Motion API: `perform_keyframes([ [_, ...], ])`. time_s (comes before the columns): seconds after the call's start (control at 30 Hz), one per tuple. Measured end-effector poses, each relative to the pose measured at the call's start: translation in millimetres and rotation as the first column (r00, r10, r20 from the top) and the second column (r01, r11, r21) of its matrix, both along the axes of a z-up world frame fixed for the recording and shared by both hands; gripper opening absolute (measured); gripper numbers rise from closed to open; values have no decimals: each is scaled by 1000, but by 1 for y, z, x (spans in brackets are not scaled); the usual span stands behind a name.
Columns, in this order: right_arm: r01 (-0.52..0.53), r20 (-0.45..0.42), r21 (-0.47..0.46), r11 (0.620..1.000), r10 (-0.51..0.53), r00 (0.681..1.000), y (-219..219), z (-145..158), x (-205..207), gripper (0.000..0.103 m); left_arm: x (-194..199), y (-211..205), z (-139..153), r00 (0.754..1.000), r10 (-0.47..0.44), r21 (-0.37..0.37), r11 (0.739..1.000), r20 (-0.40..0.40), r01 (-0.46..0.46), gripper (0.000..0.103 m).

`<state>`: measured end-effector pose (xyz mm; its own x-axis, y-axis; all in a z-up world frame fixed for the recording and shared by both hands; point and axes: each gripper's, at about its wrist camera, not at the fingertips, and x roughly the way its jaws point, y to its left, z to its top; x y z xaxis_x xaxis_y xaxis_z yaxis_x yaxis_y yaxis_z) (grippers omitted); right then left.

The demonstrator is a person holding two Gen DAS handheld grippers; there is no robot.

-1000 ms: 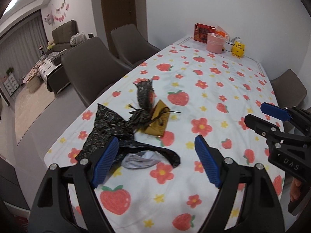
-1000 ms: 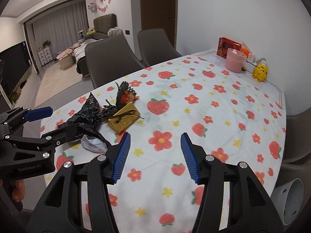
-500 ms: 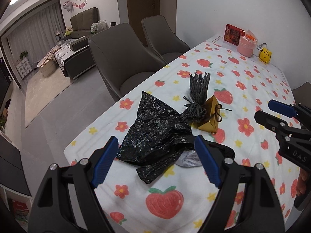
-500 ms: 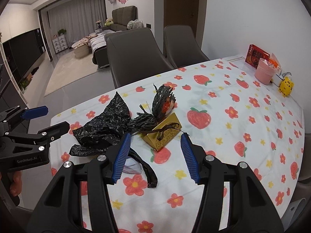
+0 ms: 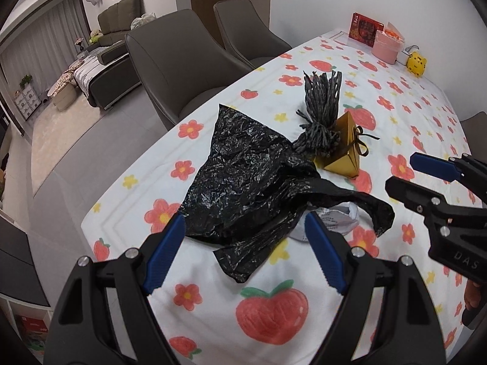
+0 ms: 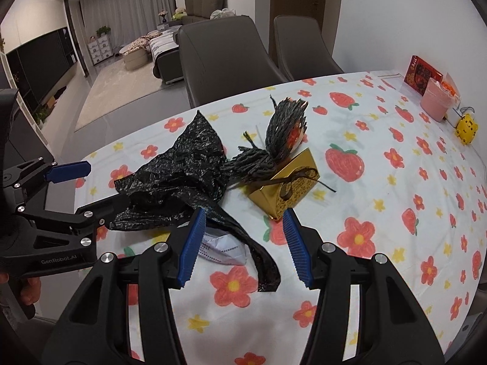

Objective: Collect trash
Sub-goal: 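Grasp the white paper with the right tool while the left tool grasps the black bag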

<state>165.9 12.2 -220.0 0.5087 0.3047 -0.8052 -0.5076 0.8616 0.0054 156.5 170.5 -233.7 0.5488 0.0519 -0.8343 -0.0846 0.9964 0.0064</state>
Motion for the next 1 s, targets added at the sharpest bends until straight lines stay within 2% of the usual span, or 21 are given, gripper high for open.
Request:
perform_keyframes([
  [0.2,-25,-46,2,1000,25,999,13,-23,-7,50,0,3,-15,1000,8,-16,1000,-23,-8,81],
  [0.3,-42,-66,11,999,42,997,19,-31,-8,42,0,4,-19,1000,9,-22,1000,-22,-9,81],
  [0.57,-72,-68,-2,997,71,995,29,-49,2,41,3,11,-32,999,25,-30,999,-28,-25,81],
  [0.77,-90,-88,-22,996,88,992,35,-67,5,35,2,18,-40,999,38,-23,999,-36,-39,81],
  [0.83,-95,-89,-32,995,91,992,37,-71,4,27,1,21,-41,998,44,-22,999,-38,-45,81],
  [0.97,-119,-93,-45,992,114,989,38,-74,1,3,-1,23,-41,998,46,-30,998,-37,-47,81],
  [1.0,-122,-89,-51,991,117,989,38,-73,0,3,-1,21,-41,998,43,-29,999,-36,-44,81],
])
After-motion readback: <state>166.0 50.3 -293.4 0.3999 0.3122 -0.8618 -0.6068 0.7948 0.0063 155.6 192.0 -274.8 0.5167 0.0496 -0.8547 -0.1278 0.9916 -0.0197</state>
